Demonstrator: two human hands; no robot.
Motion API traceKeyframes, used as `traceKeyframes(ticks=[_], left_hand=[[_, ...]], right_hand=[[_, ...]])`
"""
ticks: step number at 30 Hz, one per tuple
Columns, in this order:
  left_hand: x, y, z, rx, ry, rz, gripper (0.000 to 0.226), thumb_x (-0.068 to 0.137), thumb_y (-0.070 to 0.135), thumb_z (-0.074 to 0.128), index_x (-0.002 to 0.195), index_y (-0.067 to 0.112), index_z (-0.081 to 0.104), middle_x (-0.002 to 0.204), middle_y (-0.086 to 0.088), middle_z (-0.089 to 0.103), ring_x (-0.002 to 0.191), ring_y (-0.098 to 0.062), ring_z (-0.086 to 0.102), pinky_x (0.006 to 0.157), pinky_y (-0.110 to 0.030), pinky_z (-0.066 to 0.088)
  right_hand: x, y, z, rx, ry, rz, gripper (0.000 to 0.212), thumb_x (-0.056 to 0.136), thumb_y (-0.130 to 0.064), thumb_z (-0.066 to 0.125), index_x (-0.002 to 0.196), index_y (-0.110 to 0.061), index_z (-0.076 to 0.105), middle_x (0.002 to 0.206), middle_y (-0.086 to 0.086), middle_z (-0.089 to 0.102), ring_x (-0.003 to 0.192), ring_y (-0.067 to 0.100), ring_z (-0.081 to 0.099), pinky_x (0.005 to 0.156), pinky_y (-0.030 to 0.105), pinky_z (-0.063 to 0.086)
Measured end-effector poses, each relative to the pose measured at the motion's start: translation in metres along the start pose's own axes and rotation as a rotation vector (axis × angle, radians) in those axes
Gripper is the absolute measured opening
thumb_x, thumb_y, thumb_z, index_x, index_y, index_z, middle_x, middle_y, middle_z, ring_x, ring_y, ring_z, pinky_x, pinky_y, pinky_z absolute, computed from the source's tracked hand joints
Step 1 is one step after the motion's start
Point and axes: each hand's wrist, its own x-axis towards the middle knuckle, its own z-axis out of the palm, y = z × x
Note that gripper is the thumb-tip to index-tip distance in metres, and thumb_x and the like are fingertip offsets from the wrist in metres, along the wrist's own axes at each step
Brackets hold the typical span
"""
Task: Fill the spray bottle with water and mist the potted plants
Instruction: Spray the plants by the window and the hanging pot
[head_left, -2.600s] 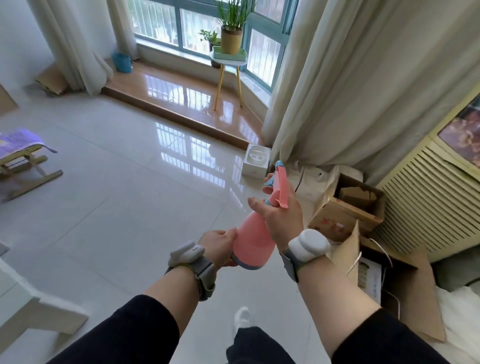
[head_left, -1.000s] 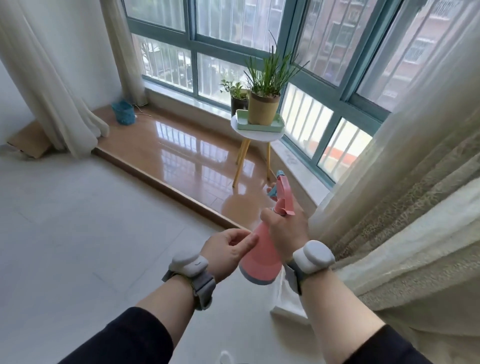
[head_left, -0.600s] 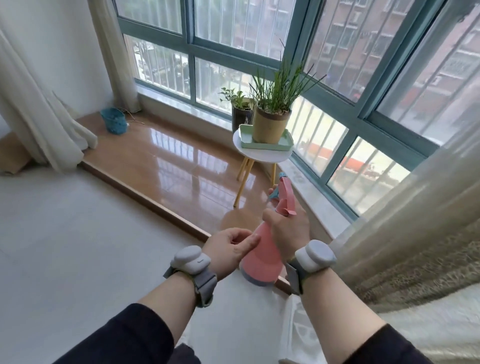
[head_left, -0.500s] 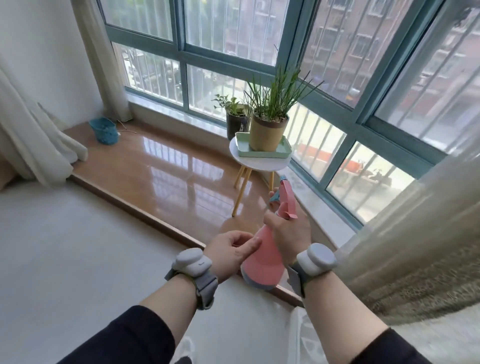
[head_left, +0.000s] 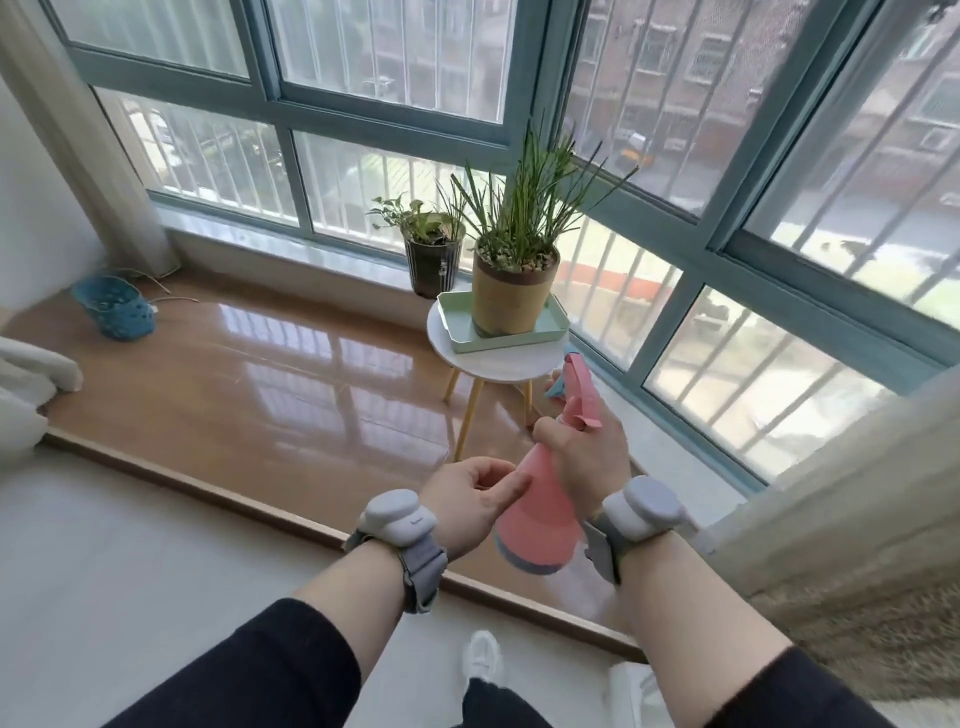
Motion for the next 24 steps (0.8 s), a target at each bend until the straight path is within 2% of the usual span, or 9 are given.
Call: traceKeyframes(ticks=[4, 6, 8, 10, 14, 17, 19, 21, 24], left_hand=[[0.065, 0.015, -0.003, 0.048, 0.026, -0.008, 0.029, 0.087, 0.039, 0.064, 0.105, 0.018, 0.07, 0.094, 0.005, 0.071, 0.083, -0.007, 0.062, 0.072, -0.013, 0.046], [0.104, 0.027, 0.0, 0.065, 0.044, -0.021, 0.026, 0.088, 0.038, 0.063, 0.105, 0.019, 0.07, 0.092, 0.008, 0.069, 0.086, -0.008, 0.062, 0.071, -0.011, 0.045], [0.137, 0.036, 0.004, 0.074, 0.042, -0.044, 0.024, 0.089, 0.038, 0.062, 0.104, 0.021, 0.069, 0.091, 0.01, 0.067, 0.089, -0.008, 0.062, 0.073, -0.013, 0.045], [0.157, 0.042, 0.007, 0.094, 0.048, -0.048, 0.027, 0.089, 0.039, 0.061, 0.107, 0.021, 0.069, 0.095, 0.009, 0.068, 0.094, -0.009, 0.062, 0.08, -0.018, 0.045], [0.21, 0.053, 0.017, 0.151, 0.047, -0.086, 0.03, 0.089, 0.042, 0.06, 0.108, 0.021, 0.07, 0.099, 0.007, 0.07, 0.097, -0.011, 0.064, 0.084, -0.021, 0.045], [0.25, 0.057, 0.022, 0.196, 0.035, -0.101, 0.027, 0.087, 0.045, 0.061, 0.103, 0.026, 0.071, 0.1, 0.007, 0.073, 0.097, -0.012, 0.066, 0.086, -0.025, 0.049], [0.27, 0.059, 0.023, 0.216, 0.029, -0.122, 0.029, 0.087, 0.045, 0.06, 0.106, 0.026, 0.071, 0.102, 0.006, 0.073, 0.097, -0.012, 0.065, 0.08, -0.023, 0.047], [0.292, 0.061, 0.024, 0.247, 0.021, -0.138, 0.033, 0.088, 0.047, 0.058, 0.11, 0.026, 0.069, 0.105, 0.007, 0.072, 0.097, -0.011, 0.064, 0.075, -0.02, 0.042], [0.321, 0.066, 0.025, 0.296, 0.015, -0.157, 0.035, 0.089, 0.049, 0.055, 0.113, 0.027, 0.067, 0.107, 0.008, 0.07, 0.098, -0.012, 0.064, 0.072, -0.02, 0.04]], right_hand=[[0.068, 0.001, 0.018, 0.06, -0.026, 0.038, 0.034, 0.05, -0.017, 0.05, 0.081, -0.028, 0.061, 0.072, -0.013, 0.059, 0.06, -0.012, 0.051, 0.057, -0.001, 0.036], [0.11, 0.0, 0.024, 0.059, -0.011, 0.054, 0.038, 0.049, -0.018, 0.05, 0.085, -0.024, 0.064, 0.071, -0.007, 0.059, 0.066, -0.004, 0.053, 0.056, -0.001, 0.037], [0.148, 0.001, 0.028, 0.027, -0.026, 0.088, 0.038, 0.049, -0.02, 0.05, 0.084, -0.023, 0.064, 0.066, -0.008, 0.057, 0.067, 0.009, 0.052, 0.054, 0.004, 0.037], [0.172, 0.001, 0.032, 0.012, -0.056, 0.144, 0.027, 0.054, -0.019, 0.055, 0.08, -0.025, 0.06, 0.065, -0.013, 0.054, 0.066, 0.01, 0.049, 0.055, 0.011, 0.037], [0.233, 0.007, 0.037, -0.015, -0.103, 0.174, 0.032, 0.068, -0.008, 0.062, 0.099, -0.001, 0.064, 0.079, 0.005, 0.056, 0.07, 0.017, 0.048, 0.062, 0.026, 0.038], [0.277, 0.011, 0.043, -0.072, -0.078, 0.251, 0.027, 0.071, -0.002, 0.061, 0.097, -0.001, 0.065, 0.086, 0.009, 0.058, 0.077, 0.021, 0.049, 0.068, 0.027, 0.037], [0.301, 0.015, 0.047, -0.091, -0.105, 0.298, 0.026, 0.07, -0.004, 0.06, 0.094, 0.004, 0.064, 0.08, 0.007, 0.054, 0.073, 0.021, 0.047, 0.066, 0.029, 0.035], [0.325, 0.02, 0.053, -0.082, -0.188, 0.292, 0.037, 0.066, -0.008, 0.059, 0.099, 0.007, 0.062, 0.077, 0.006, 0.053, 0.071, 0.02, 0.045, 0.066, 0.032, 0.035], [0.357, 0.024, 0.06, -0.139, -0.223, 0.286, 0.045, 0.053, -0.022, 0.055, 0.091, -0.001, 0.065, 0.078, 0.003, 0.058, 0.072, 0.021, 0.049, 0.067, 0.039, 0.044]])
